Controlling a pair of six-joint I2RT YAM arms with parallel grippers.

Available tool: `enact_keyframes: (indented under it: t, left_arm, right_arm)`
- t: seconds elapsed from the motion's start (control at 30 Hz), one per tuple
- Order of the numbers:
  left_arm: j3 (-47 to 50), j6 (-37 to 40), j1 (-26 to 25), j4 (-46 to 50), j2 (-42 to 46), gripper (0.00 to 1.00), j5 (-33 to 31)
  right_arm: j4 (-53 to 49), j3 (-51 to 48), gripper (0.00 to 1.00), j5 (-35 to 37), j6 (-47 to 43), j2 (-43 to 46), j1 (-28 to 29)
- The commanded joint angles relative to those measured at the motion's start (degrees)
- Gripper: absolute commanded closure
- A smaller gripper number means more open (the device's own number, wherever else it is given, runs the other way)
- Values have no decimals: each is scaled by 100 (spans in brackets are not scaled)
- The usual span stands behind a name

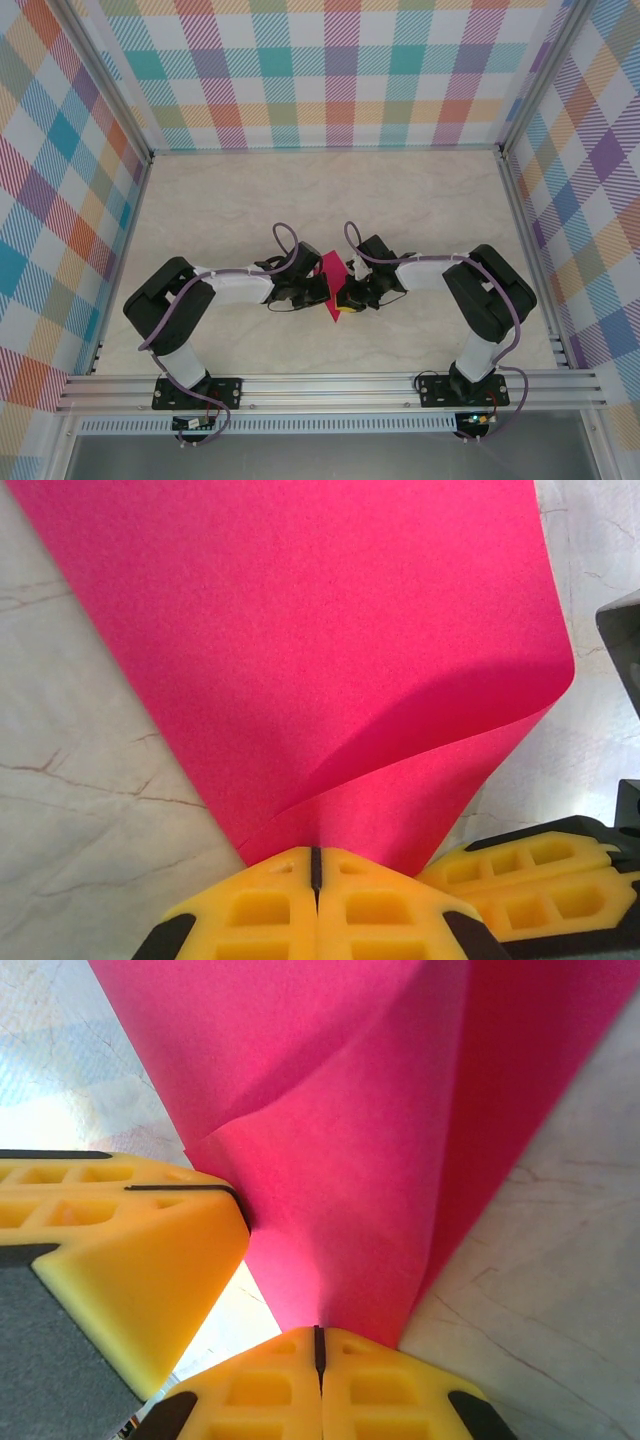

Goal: Fold a paper plane with a square sheet of paper (pick it up from the middle)

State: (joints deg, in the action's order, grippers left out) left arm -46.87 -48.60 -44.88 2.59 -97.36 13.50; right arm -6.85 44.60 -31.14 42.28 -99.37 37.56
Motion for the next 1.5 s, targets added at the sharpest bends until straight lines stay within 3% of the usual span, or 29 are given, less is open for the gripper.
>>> enact_keyframes:
  t: [0.0,0.27,0.77,1.1,1.47]
  left_arm:
    - [-89,-15,-66,318,-129,99,-224]
    - [-74,-27,-69,383,-138,99,-260]
    - [-72,-90,-73,402,-202,99,-269]
    - [-75,-97,-76,418,-183,99,-304]
    - [-79,-102,-77,453,-183,100,-334]
  right_arm:
    - [5,-5,94,75,-168,140,32]
    - [133,-190,94,-132,-220,573,109]
    - [108,-246,95,-1,-181,-20,312]
    - [108,-416,95,13,-223,695,422]
    - [-167,-222,96,248,-228,75,551]
